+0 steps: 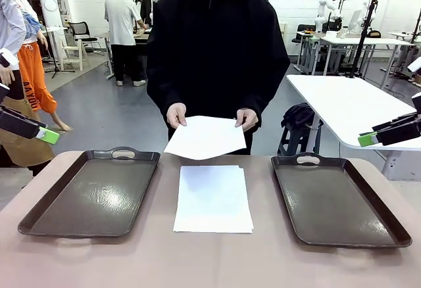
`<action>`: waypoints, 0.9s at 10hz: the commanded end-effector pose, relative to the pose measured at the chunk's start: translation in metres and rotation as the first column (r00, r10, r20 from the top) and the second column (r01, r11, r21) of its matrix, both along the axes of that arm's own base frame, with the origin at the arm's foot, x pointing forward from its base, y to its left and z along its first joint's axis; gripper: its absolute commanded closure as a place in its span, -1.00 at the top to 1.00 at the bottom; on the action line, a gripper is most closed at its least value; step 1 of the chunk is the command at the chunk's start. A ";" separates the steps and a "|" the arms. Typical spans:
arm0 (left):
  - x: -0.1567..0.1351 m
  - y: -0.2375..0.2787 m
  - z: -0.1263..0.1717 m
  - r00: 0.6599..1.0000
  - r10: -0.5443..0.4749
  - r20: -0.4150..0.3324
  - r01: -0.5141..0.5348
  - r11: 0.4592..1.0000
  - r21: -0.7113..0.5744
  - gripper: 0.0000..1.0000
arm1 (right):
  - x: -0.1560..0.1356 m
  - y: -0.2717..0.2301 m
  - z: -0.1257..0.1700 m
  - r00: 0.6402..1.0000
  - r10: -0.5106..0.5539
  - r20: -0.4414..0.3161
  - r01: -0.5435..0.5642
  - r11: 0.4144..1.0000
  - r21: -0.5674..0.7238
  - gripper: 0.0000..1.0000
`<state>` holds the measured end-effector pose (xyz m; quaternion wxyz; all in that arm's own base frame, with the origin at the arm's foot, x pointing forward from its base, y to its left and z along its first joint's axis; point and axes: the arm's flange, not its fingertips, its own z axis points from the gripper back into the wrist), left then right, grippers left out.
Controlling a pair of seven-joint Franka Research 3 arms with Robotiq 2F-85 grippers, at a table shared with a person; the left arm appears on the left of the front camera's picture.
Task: Sort the A4 documents.
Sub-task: Receive the A4 Paper.
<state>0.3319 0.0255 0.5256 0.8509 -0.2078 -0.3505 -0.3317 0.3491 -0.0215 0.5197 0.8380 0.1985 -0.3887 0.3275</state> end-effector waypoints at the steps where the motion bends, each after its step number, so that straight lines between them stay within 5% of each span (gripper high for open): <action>1: 0.001 0.001 -0.001 1.000 -0.018 0.007 0.018 1.000 -0.006 1.00 | 0.000 0.000 -0.001 1.000 0.017 0.005 -0.017 1.000 0.013 1.00; 9: 0.001 0.001 -0.001 1.000 -0.018 0.007 0.018 1.000 -0.006 1.00 | 0.000 0.000 -0.001 1.000 0.017 0.005 -0.017 1.000 0.013 1.00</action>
